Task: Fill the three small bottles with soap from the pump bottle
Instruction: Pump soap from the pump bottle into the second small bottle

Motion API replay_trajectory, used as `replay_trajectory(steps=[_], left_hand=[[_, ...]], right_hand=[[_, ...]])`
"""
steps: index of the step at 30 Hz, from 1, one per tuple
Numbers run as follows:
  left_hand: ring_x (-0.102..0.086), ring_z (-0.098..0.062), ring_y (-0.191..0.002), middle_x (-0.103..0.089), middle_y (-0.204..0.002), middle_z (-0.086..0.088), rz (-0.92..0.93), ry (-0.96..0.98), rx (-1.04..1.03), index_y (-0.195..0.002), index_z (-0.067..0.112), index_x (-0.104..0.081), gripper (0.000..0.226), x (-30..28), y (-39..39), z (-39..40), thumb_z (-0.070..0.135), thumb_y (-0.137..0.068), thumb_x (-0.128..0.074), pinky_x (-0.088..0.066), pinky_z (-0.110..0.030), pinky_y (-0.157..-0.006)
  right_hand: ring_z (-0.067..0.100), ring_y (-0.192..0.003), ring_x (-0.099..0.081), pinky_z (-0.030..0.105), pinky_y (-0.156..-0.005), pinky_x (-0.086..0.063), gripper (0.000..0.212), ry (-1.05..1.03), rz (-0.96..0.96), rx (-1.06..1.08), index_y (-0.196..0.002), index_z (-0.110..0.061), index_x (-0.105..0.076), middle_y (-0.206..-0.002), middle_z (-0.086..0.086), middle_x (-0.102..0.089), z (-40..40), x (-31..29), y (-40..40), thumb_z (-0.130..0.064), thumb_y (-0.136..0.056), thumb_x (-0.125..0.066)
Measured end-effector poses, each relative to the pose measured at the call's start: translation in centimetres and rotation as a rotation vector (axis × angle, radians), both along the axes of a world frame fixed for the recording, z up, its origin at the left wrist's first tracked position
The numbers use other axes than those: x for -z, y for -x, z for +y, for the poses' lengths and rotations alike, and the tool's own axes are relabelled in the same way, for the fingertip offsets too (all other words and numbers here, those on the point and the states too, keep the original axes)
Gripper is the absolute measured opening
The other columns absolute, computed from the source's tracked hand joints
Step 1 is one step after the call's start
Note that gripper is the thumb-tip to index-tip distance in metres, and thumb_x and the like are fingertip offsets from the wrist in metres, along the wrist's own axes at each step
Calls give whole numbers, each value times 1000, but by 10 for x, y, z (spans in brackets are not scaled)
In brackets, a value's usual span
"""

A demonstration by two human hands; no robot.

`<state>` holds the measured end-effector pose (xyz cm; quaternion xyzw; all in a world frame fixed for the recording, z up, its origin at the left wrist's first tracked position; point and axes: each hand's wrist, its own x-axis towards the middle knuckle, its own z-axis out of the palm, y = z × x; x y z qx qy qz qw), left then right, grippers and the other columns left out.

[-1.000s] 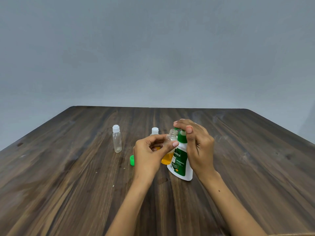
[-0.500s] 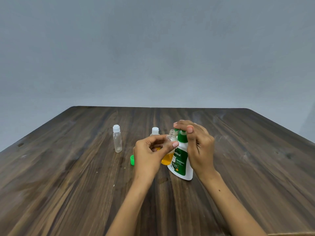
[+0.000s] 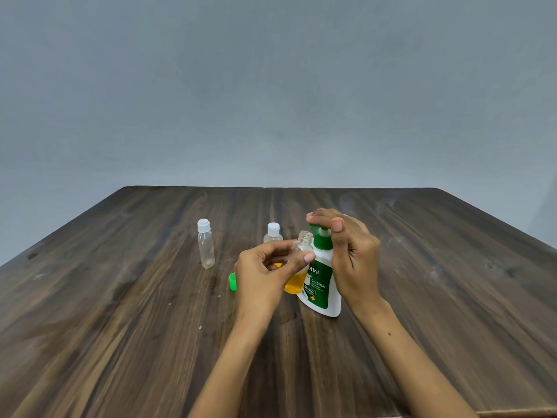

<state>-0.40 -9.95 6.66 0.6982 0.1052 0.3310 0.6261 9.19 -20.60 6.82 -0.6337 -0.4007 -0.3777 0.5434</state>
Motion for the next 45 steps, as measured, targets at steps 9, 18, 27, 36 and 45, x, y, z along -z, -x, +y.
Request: replay_trajectory(steps=[9, 18, 27, 36, 45], left_hand=[[-73, -10, -86, -77, -88, 4, -2, -3, 0, -93, 20, -77, 40, -1, -1, 3, 38, -59, -89, -55, -49, -90], [-73, -11, -86, -77, -86, 5, -16, -5, 13, -89, 27, -76, 30, -1, 0, 3, 33, -60, -84, -56, -48, -90], [-72, -10, -86, -77, -85, 7, -20, -9, 22, -86, 29, -75, 24, -4, 2, -1, 27, -64, -85, -56, -45, -89], [-73, -12, -87, -77, -88, 4, -16, 12, 17, -89, 25, -76, 33, -2, 1, 2, 31, -60, -90, -54, -51, -91], [-73, -11, -87, -77, -88, 4, -4, 6, 14, -91, 23, -76, 37, -1, 3, 1, 38, -58, -82, -56, -46, -90]], right_hand=[[16, -101, -67, 51, -83, -50, 58, -7, 3, -13, -95, -9, -73, -101, -3, -72, 2, 4, 0, -43, -104, -27], [11, -102, -66, 47, -87, -50, 59, -2, -5, 9, -97, -11, -73, -103, -5, -71, 2, -2, -1, -45, -104, -26], [13, -106, -65, 50, -86, -50, 59, 15, -3, -11, -99, -8, -73, -107, -3, -71, 0, 3, -1, -44, -104, -27], [13, -101, -66, 51, -84, -49, 58, -6, 6, -29, -96, -9, -73, -102, -6, -71, 2, 3, 0, -44, -104, -26], [13, -109, -64, 48, -89, -49, 60, 29, -21, -25, -102, -10, -73, -110, -5, -70, -3, -1, 0, -45, -104, -24]])
